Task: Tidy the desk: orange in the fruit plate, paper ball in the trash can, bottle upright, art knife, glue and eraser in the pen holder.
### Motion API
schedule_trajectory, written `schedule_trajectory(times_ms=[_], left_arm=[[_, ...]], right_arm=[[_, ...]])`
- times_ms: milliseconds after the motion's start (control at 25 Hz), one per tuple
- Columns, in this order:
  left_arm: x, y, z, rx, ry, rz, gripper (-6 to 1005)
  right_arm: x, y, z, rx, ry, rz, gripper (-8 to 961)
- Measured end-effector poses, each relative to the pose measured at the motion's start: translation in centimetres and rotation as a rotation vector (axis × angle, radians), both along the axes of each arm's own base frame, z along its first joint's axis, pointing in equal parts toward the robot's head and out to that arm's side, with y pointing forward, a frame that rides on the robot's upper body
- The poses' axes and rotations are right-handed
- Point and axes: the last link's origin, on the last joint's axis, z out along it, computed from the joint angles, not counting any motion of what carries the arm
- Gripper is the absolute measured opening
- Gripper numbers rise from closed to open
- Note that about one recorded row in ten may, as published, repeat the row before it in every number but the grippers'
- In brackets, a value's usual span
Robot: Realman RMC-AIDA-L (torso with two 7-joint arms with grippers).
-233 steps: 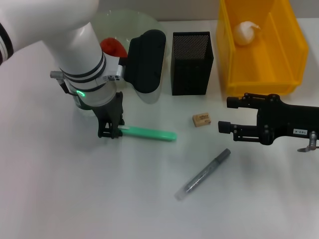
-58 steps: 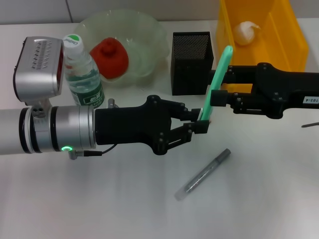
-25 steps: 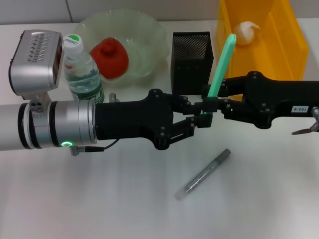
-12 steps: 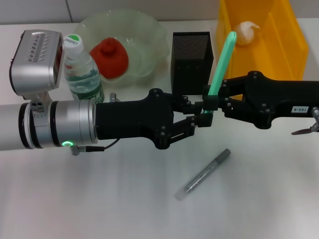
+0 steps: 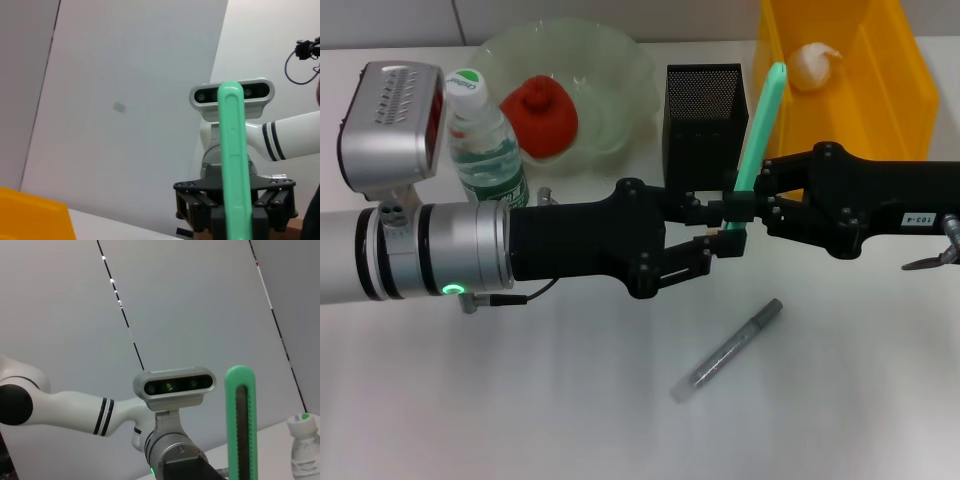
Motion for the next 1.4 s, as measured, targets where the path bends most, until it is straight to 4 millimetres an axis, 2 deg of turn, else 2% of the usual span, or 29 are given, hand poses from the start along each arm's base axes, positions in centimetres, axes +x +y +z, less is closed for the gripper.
schedule_trajectory(times_ms=[200, 600, 800, 1200, 1400], left_arm=[[-0.2, 0.1, 0.2, 0.002, -0.007, 0.019, 239], [-0.4, 0.0, 0.3, 0.002, -0.002, 0.022, 686], [-1.2, -0.3, 0.4, 0.016, 0.008, 0.033, 793], [-5.3, -1.9, 2.1, 0.122, 0.037, 0.081, 793], [-6.3, -1.9, 2.8, 0.15, 0.069, 0.072, 793]], right_arm=[[-0.1, 0.0, 0.0, -0.004, 0.001, 0.0, 174], [0.0, 0.0, 0.0, 0.002, 0.008, -0.008, 174], [0.2, 0.0, 0.1, 0.009, 0.011, -0.013, 173], [0.4, 1.5, 1.4, 0.12, -0.045, -0.001, 174], [0.7, 2.2, 1.4, 0.181, -0.08, 0.0, 174]])
